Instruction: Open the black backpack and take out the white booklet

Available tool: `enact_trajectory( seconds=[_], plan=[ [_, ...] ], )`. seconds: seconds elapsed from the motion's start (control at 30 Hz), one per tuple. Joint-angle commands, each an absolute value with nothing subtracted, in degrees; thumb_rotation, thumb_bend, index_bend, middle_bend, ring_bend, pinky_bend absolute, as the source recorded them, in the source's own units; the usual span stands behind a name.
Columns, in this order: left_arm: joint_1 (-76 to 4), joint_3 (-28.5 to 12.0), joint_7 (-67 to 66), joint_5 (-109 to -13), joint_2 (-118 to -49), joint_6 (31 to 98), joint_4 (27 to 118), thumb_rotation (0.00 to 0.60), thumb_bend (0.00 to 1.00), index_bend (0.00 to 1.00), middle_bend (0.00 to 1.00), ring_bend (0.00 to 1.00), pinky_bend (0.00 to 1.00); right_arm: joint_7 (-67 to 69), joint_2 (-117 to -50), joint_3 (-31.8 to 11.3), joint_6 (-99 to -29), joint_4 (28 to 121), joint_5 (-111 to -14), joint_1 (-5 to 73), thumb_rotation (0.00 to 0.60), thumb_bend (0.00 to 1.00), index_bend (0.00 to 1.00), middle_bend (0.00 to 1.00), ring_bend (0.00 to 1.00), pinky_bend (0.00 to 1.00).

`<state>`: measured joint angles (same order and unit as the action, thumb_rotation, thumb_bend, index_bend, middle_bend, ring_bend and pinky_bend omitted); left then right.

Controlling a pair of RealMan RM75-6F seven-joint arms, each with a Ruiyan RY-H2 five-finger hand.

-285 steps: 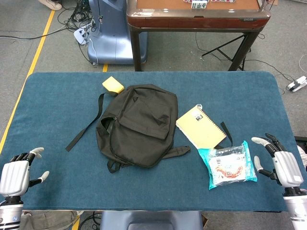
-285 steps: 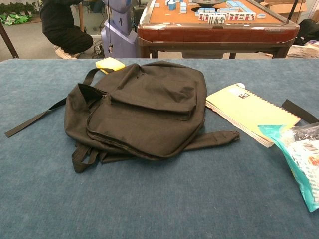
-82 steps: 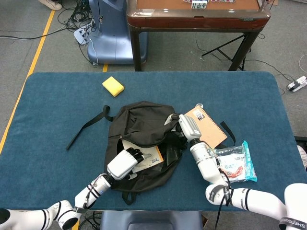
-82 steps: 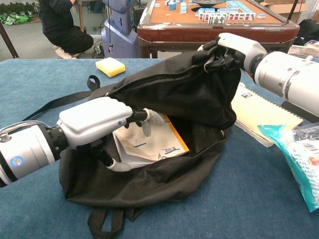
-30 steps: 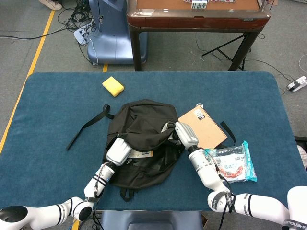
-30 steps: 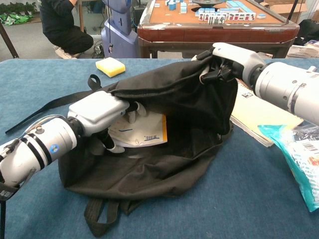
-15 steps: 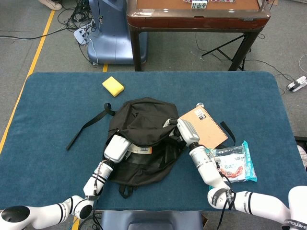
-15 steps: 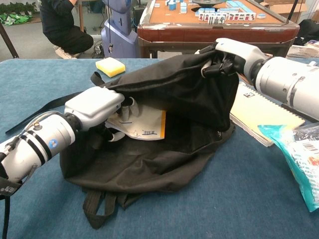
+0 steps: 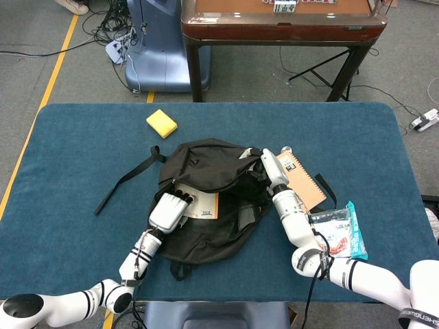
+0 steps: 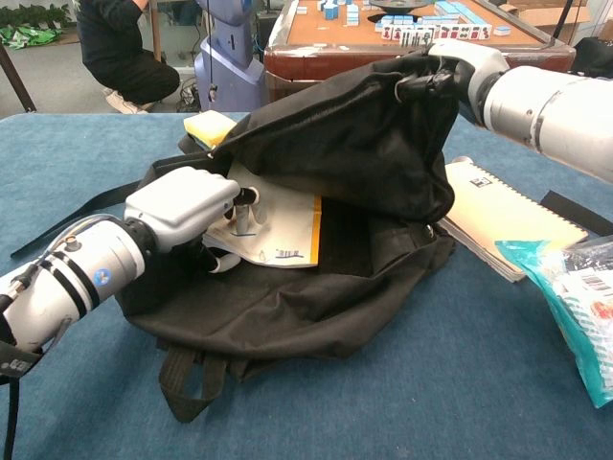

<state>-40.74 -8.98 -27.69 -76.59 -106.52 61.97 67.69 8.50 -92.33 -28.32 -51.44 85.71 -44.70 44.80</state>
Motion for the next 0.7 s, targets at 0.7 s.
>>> enact_trajectory(
  seconds=[0.7],
  plan=[
    [-42.0,-8.5,-8.0,-85.6,-113.0,70.7,50.3,0.6,0.47,0.66,0.72,0.59,0.57,9.8,-93.1,-29.9,-49.0,81.8,-39.5,47.1,0.6,0.89,0.57,0.35,0.31,0.34]
  ],
)
